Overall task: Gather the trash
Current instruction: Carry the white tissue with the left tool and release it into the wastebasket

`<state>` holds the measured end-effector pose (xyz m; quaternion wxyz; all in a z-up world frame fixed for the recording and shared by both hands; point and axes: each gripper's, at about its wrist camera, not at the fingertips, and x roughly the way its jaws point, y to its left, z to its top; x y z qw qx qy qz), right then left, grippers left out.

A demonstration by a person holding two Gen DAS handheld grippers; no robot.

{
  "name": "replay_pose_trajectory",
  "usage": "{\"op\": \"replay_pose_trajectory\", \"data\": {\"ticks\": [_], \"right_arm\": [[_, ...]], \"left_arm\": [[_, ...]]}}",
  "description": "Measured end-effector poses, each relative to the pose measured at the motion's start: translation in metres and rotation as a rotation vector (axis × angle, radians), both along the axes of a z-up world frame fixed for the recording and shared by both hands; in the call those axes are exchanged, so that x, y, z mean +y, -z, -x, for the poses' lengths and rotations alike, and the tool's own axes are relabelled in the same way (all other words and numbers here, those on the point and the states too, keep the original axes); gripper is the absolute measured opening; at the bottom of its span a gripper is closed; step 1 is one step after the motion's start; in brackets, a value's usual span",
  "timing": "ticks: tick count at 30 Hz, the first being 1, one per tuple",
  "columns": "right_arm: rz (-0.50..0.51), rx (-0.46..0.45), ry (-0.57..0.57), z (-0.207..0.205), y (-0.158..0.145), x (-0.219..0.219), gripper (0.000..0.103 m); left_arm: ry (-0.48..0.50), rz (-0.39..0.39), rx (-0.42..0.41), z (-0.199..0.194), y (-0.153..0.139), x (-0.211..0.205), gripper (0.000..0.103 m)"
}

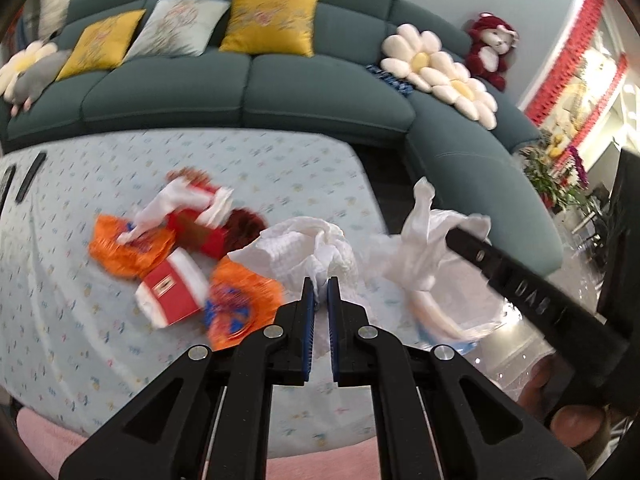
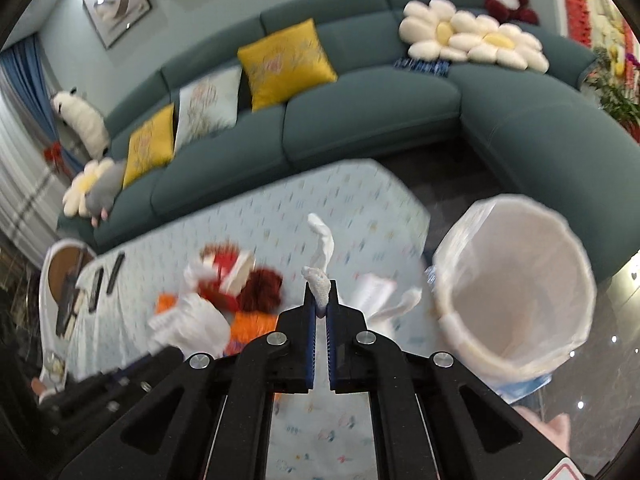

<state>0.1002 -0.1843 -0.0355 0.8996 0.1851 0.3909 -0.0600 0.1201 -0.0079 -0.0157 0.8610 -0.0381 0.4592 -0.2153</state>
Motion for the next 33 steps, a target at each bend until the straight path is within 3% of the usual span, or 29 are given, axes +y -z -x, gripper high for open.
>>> {"op": "replay_pose_trajectory", "data": {"ticks": [4, 10, 25, 28, 30, 33], "right_arm": [[0.028, -0.050, 0.054, 0.008, -0.029, -0.032, 0.004], [0.055, -0.083, 0.146, 0.024, -0.048, -0.084, 0.004], [0.034, -0.019, 0.294, 0.045, -0.028, -0.174, 0.007], [0.036, -0.002, 0.323, 0.045, -0.026, -0.183, 0.015], [0.024, -0.011, 0.329, 0.047, -0.028, -0.186, 0.029], [0.047, -0.028, 0.330, 0.051, -0.033, -0.181, 0.037]], "left_arm": [[0.054, 0.018, -0.031, 0.002, -0.017, -0.034, 0.006], [0.134, 0.050, -0.036, 0.002, -0.029, -0.086, 0.006], [0.298, 0.053, 0.010, 0.004, -0.019, -0.196, 0.008], [0.286, 0.050, 0.020, 0.001, -0.017, -0.206, 0.023], [0.251, 0.044, 0.015, 0.000, -0.018, -0.207, 0.053], [0.222, 0.039, -0.002, -0.001, -0.021, -0.202, 0.058]]}}
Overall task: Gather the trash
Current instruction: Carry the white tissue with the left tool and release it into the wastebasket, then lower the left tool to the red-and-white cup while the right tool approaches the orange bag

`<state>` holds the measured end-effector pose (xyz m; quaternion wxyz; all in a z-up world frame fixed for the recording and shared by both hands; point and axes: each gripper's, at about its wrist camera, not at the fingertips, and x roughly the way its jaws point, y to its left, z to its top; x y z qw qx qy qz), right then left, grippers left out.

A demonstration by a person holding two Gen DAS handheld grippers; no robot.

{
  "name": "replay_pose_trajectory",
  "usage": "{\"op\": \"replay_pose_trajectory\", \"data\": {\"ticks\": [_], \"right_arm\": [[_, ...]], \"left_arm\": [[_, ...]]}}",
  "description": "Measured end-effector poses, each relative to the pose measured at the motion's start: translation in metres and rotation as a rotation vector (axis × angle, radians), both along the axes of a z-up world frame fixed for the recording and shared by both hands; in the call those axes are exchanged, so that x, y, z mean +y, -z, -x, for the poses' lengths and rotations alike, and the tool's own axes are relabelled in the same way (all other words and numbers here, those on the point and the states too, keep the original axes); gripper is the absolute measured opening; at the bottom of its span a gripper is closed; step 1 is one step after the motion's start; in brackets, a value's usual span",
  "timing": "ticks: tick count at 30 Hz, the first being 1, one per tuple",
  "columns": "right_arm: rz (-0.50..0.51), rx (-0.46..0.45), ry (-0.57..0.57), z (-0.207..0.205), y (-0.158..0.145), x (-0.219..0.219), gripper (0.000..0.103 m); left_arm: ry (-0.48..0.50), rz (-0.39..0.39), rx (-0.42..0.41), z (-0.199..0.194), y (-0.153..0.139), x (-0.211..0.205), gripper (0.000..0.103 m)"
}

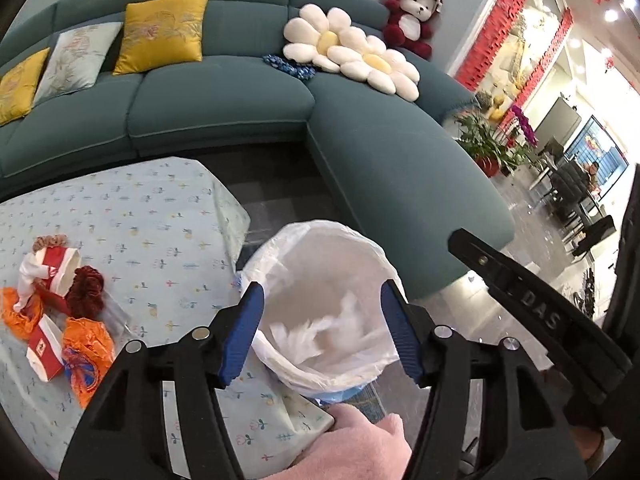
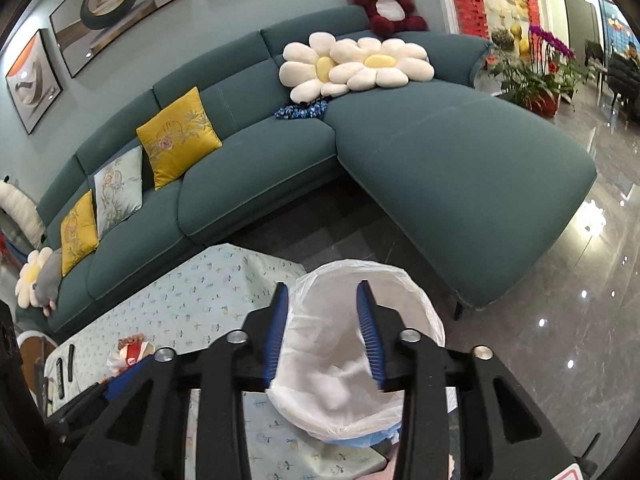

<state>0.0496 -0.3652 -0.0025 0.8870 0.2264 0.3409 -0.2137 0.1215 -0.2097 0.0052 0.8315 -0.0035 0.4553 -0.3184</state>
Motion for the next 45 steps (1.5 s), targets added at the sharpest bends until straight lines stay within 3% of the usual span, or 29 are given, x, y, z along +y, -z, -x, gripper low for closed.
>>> {"op": "replay_pose_trajectory", "data": {"ticks": [13, 19, 25, 45], "right_arm": [[0.030, 0.001, -0.087, -0.002, -0.003, 0.055, 0.044], [0.041, 0.002, -0.149, -0.010, -0.004, 0.095, 0.053], [0.047, 0.011, -0.199, -0.019, -0.001, 0.130, 0.060], [0.048, 0.140, -0.371, -0.040, 0.052, 0.233, 0.061]], "left_arm": [[-0.117, -0.027, -0.002, -0.002, 0.003, 0.065, 0.058], [-0.187, -0.028, -0.004, -0.006, 0.004, 0.107, 0.058], [-0.266, -0.045, -0.003, -0.011, 0.006, 0.146, 0.072], [-0.442, -0.079, 0.054, -0.022, 0.041, 0.259, 0.074]]}}
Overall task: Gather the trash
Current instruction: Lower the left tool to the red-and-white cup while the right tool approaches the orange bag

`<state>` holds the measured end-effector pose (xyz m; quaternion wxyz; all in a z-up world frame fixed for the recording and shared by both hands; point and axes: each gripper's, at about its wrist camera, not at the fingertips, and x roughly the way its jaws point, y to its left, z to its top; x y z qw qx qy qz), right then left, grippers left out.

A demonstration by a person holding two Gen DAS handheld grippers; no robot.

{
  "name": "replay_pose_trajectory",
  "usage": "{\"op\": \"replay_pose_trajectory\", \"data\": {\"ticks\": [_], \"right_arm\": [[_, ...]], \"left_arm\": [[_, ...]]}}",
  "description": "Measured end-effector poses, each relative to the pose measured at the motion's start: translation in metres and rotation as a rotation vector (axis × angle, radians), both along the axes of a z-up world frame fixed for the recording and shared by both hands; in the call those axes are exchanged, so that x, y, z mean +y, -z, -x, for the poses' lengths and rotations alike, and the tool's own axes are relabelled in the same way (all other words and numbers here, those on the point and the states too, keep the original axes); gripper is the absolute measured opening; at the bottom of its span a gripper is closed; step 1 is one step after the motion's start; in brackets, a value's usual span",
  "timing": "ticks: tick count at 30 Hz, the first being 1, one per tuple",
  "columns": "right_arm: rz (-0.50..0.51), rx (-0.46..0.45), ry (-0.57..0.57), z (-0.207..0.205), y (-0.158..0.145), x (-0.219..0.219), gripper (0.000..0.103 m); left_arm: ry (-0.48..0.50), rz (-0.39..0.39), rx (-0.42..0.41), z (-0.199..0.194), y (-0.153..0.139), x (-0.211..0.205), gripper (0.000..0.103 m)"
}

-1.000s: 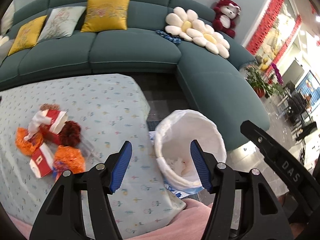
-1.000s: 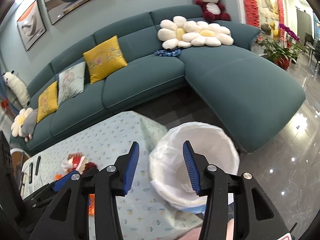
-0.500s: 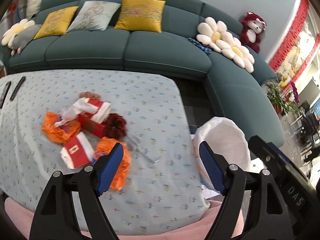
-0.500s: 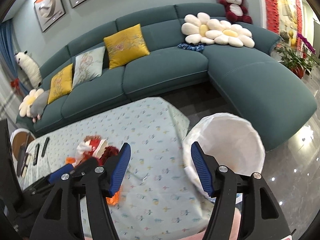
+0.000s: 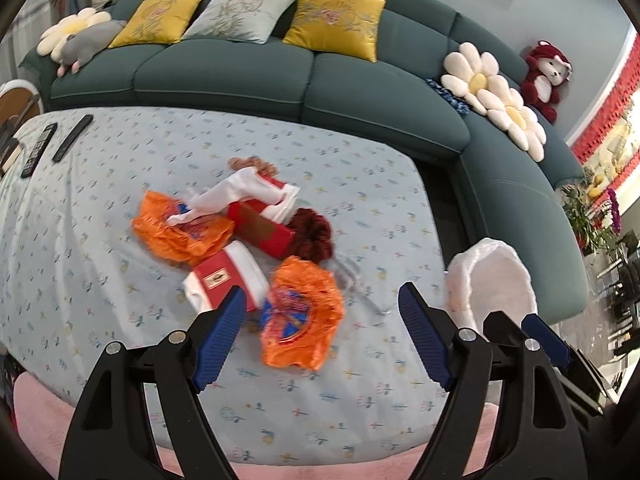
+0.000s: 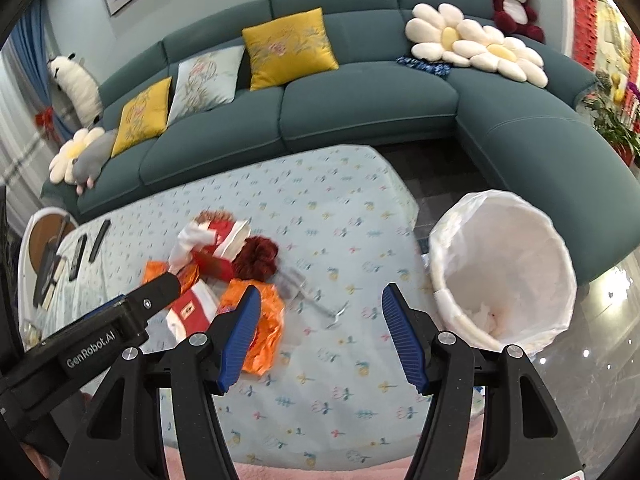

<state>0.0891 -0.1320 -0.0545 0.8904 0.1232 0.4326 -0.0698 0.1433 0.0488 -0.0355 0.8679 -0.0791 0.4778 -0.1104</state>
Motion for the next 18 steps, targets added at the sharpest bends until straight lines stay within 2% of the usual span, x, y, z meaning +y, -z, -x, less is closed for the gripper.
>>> {"op": "replay_pose_trajectory", "data": {"ticks": [5, 18], "right_arm": [[-0.006, 0.039, -0.034, -0.006, 0.018, 0.021, 0.061], [-0.036, 0.189, -0.080, -0.023, 0.091, 0.054, 0.061]], "left_arm": [[-0.036, -0.004, 0.037, -0.003, 0.016, 0.023, 0.074], [-0.162, 0.001, 0.201, -0.018, 0.085, 0.087, 0.075]]}}
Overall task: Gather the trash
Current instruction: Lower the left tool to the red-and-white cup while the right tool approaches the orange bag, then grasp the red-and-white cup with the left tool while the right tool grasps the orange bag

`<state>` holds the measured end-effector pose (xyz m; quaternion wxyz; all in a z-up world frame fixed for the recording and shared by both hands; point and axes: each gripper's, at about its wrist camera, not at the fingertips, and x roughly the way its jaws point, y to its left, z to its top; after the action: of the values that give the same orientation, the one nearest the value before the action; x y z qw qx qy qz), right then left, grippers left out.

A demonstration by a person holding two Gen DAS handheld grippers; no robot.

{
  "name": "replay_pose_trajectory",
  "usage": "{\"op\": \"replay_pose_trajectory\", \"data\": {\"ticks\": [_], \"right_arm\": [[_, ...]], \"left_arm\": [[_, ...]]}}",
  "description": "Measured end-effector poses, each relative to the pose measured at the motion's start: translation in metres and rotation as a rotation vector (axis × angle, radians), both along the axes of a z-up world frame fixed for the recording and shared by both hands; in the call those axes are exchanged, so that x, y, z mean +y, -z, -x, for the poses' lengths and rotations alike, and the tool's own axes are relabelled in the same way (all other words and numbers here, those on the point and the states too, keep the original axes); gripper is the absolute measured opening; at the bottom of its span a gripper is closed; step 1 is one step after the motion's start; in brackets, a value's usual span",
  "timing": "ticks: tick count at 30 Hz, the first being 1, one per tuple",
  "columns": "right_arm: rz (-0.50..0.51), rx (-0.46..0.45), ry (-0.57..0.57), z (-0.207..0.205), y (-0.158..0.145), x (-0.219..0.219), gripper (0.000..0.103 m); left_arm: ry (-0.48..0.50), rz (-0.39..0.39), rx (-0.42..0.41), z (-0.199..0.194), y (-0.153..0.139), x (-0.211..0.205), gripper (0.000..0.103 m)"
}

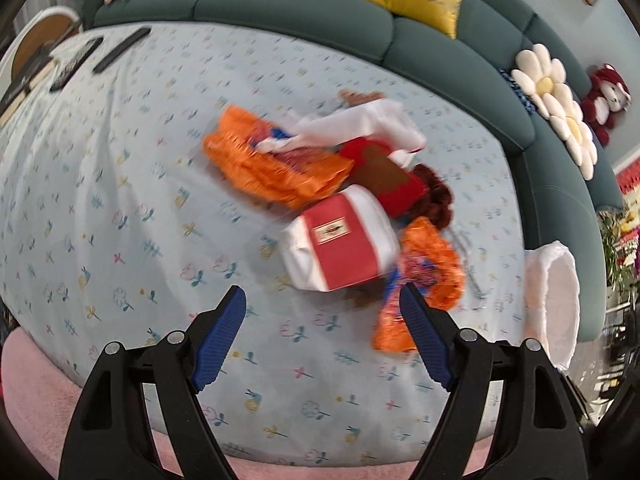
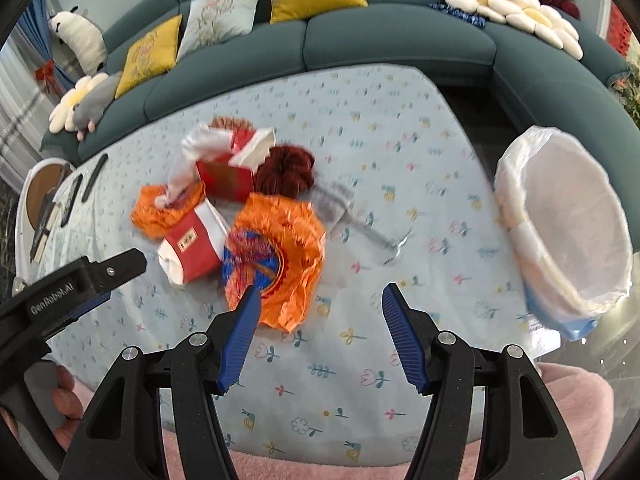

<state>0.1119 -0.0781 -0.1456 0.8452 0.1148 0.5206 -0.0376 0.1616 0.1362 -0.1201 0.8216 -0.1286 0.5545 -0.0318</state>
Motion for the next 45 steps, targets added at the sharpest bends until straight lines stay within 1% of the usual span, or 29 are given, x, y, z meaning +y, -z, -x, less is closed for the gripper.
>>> {"op": "replay_pose_trajectory", "data": {"ticks": [10, 16, 19, 22, 24, 25, 26, 27, 30, 31, 33, 34, 36, 41, 45], "right_arm": [[-0.029, 0.089, -0.003, -0.022, 0.041, 0.011, 0.061], [-0.039, 0.124, 0.000, -0.033, 0.057, 0.015, 0.061], [-0.042, 0.138, -0.007, -0.036, 0.064, 0.018, 0.060], [-0.052, 0.152, -0.011, -0.038, 0.070, 0.020, 0.056], [-0.062, 0.160, -0.015, -0.039, 0.073, 0.021, 0.047], [-0.068, 0.165, -0.018, -0.040, 0.075, 0.022, 0.046], [-0.073, 0.168, -0.021, -0.040, 0.077, 0.022, 0.042], [-0.081, 0.169, -0.024, -0.040, 0.078, 0.024, 0.037], [-0.094, 0.167, -0.029, -0.041, 0.080, 0.026, 0.028], [-0.096, 0.166, -0.029, -0.042, 0.080, 0.027, 0.027], [-0.106, 0.163, -0.028, -0.041, 0.079, 0.026, 0.022], [-0.112, 0.158, -0.028, -0.041, 0.077, 0.025, 0.019], [-0.121, 0.143, -0.027, -0.039, 0.072, 0.024, 0.012], [-0.128, 0.097, -0.006, -0.034, 0.054, 0.015, 0.009], [-0.137, 0.045, 0.017, -0.030, 0.032, 0.004, 0.009]], "left_arm": [[-0.033, 0.020, 0.084, -0.017, 0.039, 0.013, 0.075], [-0.043, 0.038, 0.107, -0.029, 0.053, 0.016, 0.075], [-0.053, 0.062, 0.106, -0.032, 0.056, 0.020, 0.075], [-0.051, 0.072, 0.105, -0.035, 0.058, 0.022, 0.067], [-0.046, 0.075, 0.105, -0.036, 0.060, 0.023, 0.060], [-0.044, 0.074, 0.105, -0.036, 0.060, 0.023, 0.058], [-0.042, 0.077, 0.105, -0.037, 0.061, 0.024, 0.051], [-0.037, 0.080, 0.107, -0.038, 0.062, 0.023, 0.043], [-0.027, 0.101, 0.113, -0.039, 0.064, 0.024, 0.031], [-0.024, 0.100, 0.109, -0.038, 0.063, 0.023, 0.028], [-0.013, 0.093, 0.104, -0.037, 0.060, 0.020, 0.017], [-0.008, 0.088, 0.101, -0.036, 0.059, 0.019, 0.017], [-0.007, 0.084, 0.093, -0.035, 0.055, 0.017, 0.017], [0.004, 0.079, 0.058, -0.029, 0.039, 0.012, 0.016], [0.019, 0.076, 0.022, -0.025, 0.021, 0.005, 0.016]]}}
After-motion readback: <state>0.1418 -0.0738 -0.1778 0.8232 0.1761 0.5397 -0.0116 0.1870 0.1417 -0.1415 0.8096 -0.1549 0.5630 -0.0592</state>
